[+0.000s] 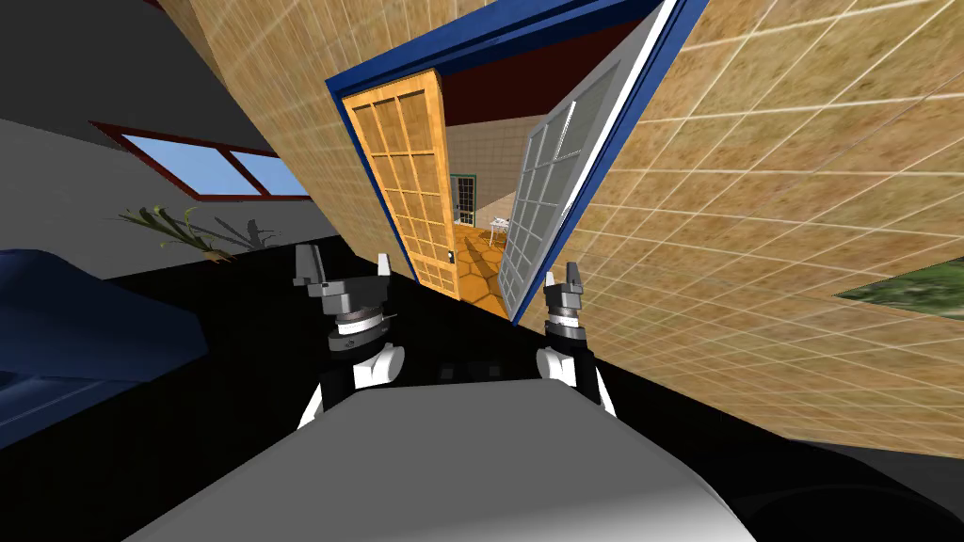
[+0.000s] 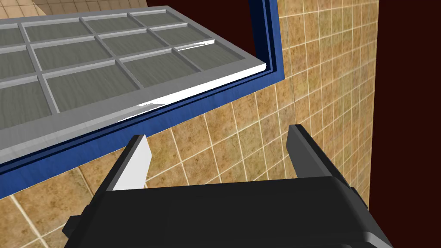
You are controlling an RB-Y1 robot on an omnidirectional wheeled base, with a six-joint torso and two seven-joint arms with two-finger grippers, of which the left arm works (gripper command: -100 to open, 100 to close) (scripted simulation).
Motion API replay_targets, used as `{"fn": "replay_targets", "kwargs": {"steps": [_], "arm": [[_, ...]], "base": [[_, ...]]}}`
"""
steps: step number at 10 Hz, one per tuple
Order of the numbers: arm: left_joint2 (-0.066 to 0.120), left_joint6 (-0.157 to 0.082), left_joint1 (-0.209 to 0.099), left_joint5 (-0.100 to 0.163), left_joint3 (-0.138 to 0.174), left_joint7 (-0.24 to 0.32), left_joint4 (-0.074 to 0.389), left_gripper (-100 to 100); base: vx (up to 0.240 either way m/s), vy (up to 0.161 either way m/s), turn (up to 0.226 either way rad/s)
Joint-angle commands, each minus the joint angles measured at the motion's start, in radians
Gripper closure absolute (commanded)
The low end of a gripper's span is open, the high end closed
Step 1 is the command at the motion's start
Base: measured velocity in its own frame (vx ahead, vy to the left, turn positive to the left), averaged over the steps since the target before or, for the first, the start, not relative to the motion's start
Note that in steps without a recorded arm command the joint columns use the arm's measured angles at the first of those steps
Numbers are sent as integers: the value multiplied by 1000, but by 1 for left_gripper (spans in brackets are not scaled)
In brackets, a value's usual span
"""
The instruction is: Push the door open
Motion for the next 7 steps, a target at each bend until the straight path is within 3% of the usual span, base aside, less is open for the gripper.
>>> {"fn": "replay_targets", "kwargs": {"steps": [1,7], "arm": [[8,-7,-8,16,0,15,28,-100],[35,-36,-39,82,-1,78,143,-100]], "base": [[24,-54,-207],[92,111,-157]]}}
